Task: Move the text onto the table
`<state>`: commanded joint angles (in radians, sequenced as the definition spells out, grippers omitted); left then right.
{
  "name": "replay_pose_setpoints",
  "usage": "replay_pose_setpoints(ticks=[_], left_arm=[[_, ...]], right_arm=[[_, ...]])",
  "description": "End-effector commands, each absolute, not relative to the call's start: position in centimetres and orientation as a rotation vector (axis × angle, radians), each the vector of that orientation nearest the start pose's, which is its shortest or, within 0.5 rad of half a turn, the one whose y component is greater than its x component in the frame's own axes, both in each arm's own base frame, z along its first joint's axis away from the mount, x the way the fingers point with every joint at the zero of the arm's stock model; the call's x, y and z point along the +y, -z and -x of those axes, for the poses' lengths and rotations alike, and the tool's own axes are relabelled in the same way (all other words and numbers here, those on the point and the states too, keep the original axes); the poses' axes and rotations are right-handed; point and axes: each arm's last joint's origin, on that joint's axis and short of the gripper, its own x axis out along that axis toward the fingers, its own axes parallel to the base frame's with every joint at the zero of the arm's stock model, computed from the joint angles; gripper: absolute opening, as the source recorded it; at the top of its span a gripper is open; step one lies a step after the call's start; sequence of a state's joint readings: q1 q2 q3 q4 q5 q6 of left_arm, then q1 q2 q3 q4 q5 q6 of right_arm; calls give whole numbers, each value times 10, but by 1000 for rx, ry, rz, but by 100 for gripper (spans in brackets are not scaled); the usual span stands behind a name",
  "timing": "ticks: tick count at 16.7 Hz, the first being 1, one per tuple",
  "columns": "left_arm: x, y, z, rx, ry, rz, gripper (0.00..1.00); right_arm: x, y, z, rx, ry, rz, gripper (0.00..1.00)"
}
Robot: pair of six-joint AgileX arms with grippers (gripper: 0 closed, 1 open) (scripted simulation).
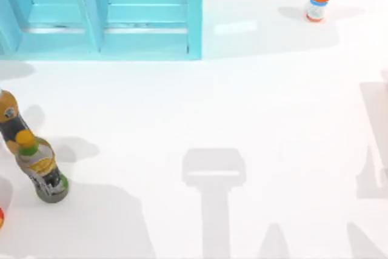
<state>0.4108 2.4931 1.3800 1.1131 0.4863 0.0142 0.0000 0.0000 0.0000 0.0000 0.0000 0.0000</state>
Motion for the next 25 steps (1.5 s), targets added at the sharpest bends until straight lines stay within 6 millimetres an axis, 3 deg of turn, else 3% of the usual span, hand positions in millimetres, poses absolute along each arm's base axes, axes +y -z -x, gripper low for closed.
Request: replay_pose_setpoints(ticks=[5,9,12,15,18,22,25], left_arm=[[190,-69,-454,-4,46,-5,0],[201,-109,-434,1,51,8,0],[209,-158,-401,1,56,14,0],[210,-208,-355,-6,55,9,0],[204,-245,-307,-13,52,-3,0],[195,-264,-263,-7,47,-7,0],[193,-265,-256,-4,46,-6,0]], right_arm=[[-1,-160,-106,0,0,0,100],[-1,-160,-106,0,0,0,100],[-1,-160,-106,0,0,0,100],[-1,-160,-106,0,0,0,100],[-1,-160,-106,0,0,0,100],[-1,-160,-106,0,0,0,100],[-1,-160,-106,0,0,0,100]])
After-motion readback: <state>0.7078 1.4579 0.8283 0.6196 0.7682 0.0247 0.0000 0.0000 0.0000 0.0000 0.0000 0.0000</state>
